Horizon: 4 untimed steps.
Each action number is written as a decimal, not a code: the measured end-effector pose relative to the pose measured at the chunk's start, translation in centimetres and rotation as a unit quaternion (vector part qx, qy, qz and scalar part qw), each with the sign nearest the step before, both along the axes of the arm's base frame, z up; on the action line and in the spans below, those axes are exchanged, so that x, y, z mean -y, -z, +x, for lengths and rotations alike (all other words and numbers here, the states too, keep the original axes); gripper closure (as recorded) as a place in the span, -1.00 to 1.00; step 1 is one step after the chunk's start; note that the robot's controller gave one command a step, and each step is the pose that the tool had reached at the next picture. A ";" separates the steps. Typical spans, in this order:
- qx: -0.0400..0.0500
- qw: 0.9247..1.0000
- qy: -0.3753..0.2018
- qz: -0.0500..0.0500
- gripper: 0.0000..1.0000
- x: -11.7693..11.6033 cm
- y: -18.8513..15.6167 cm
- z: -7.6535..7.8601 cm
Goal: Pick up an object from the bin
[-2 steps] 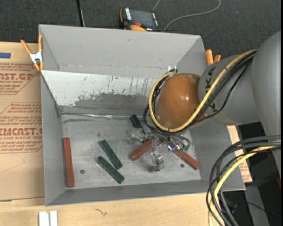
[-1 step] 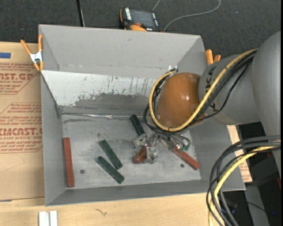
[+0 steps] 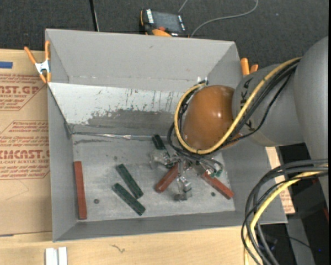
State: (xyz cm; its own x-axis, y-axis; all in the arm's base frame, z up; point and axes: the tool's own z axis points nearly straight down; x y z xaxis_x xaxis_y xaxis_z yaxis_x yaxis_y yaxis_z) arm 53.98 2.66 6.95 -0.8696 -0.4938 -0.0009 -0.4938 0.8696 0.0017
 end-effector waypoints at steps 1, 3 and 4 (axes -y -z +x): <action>0.000 1.000 0.000 0.000 1.00 0.0 0.0 0.0; 0.000 1.000 0.000 0.000 1.00 0.0 0.0 0.0; 0.002 0.986 -0.169 0.000 1.00 -6.8 -9.8 -2.4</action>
Offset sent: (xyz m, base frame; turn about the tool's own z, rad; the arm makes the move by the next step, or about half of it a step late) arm 0.0000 0.0000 0.0000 0.0000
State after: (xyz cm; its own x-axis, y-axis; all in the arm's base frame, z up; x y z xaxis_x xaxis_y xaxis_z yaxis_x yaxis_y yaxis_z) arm 51.60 9.50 16.79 -0.6551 -0.7556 -0.0051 -0.7556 0.6551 -0.0007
